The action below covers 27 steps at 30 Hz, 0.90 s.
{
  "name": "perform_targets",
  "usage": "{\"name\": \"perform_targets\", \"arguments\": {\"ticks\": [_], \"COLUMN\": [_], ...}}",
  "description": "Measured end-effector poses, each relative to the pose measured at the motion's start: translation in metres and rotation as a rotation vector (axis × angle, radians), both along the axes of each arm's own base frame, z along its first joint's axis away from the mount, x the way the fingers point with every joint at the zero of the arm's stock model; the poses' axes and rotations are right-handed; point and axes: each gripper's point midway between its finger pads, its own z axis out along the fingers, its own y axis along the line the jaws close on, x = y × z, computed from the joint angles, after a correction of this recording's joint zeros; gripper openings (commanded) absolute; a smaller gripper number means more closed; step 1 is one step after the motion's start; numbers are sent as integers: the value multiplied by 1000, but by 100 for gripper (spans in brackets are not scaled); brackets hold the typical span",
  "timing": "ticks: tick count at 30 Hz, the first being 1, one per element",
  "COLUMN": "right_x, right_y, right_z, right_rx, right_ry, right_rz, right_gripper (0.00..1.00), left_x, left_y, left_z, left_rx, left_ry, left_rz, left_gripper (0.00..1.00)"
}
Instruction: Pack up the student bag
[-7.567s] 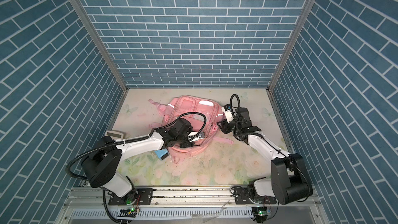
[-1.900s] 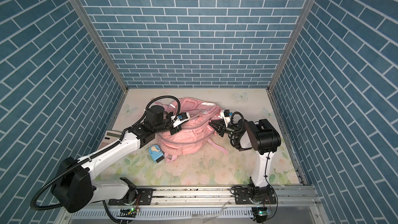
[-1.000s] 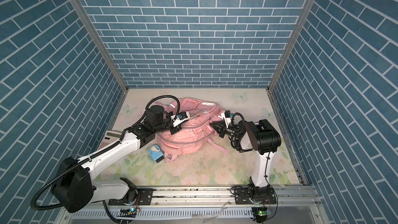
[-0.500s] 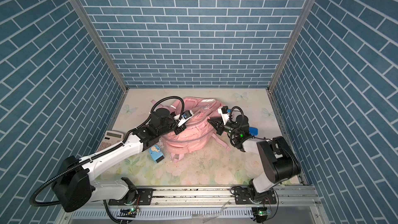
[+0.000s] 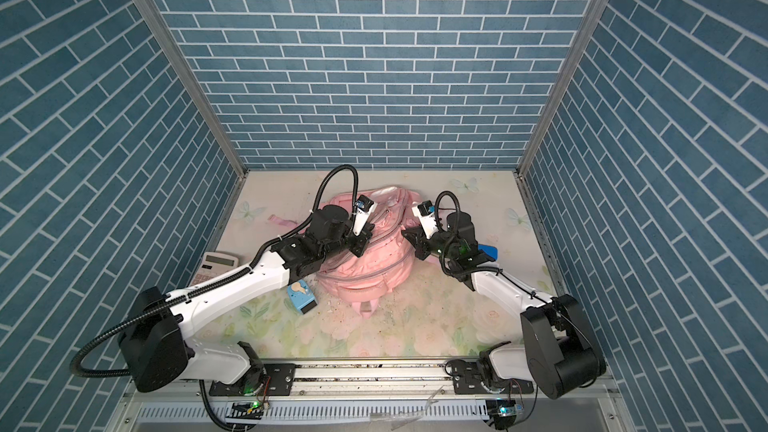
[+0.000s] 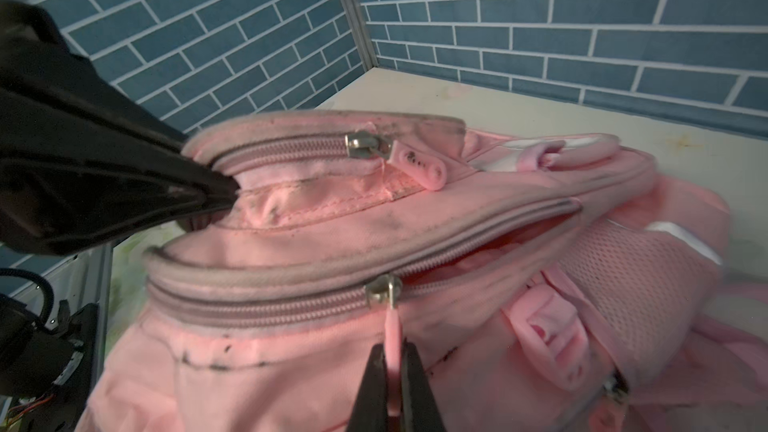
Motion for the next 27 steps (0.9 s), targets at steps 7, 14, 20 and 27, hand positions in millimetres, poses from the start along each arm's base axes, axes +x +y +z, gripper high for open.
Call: {"name": "perform_targets", "arguments": {"ticks": [7,14,20,27], "right_x": [20,3,-20,-37], "right_y": [-16,-17,-3,18], "right_z": [12,2,5,-3], "right_rx": [-24,-43,-33,-32], "right_ry": [15,26,-13,-36], "right_rz": [-48,-44,3,26], "right_gripper": [0,0,0,0], "left_x": [9,26,38,51], "left_y": [-19,-19,-19,-26], "left_z": [8,-3,-10,-16], "left_rx": [-143,-268,-322,-365], "left_ry": [103,222,269,316], "left_rz": [45,92,134,174], "left_gripper": [0,0,0,0]}}
